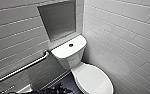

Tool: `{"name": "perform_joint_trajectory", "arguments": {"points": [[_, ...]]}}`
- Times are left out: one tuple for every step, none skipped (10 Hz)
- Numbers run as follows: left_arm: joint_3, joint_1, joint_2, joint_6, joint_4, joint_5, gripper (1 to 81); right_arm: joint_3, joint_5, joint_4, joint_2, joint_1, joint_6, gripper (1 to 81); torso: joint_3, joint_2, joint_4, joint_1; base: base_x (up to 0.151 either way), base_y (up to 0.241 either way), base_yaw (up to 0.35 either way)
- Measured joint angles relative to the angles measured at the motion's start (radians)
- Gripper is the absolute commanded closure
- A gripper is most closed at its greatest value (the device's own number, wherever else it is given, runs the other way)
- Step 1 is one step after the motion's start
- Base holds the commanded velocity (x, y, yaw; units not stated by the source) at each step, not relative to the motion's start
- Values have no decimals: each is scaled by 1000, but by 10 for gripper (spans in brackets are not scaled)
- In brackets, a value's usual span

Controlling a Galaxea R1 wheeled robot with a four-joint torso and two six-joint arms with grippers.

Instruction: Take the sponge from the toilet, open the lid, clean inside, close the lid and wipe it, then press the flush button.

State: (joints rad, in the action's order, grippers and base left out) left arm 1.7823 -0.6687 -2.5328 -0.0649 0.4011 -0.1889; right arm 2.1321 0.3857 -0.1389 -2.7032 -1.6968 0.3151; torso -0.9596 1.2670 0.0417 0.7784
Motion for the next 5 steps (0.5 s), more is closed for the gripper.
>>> {"name": "perform_joint_trajectory", "arguments": {"points": [[-5, -73, 12, 8, -77, -10, 10, 16, -2, 0, -4, 7, 0, 811, 0, 0, 0, 0, 0, 0, 0], [-8, -165, 23, 8, -153, -21, 10, 32, -6, -1, -8, 16, 0, 811, 0, 0, 0, 0, 0, 0, 0], [-9, -263, 29, 10, -223, -27, 10, 47, -10, -1, -11, 21, -1, 811, 0, 0, 0, 0, 0, 0, 0], [-18, -350, 40, 12, -291, -29, 10, 59, -14, -1, -18, 20, -1, 811, 0, 0, 0, 0, 0, 0, 0], [-26, -425, 51, 16, -347, -25, 10, 63, -18, -1, -31, 20, -1, 811, 0, 0, 0, 0, 0, 0, 0]]}}
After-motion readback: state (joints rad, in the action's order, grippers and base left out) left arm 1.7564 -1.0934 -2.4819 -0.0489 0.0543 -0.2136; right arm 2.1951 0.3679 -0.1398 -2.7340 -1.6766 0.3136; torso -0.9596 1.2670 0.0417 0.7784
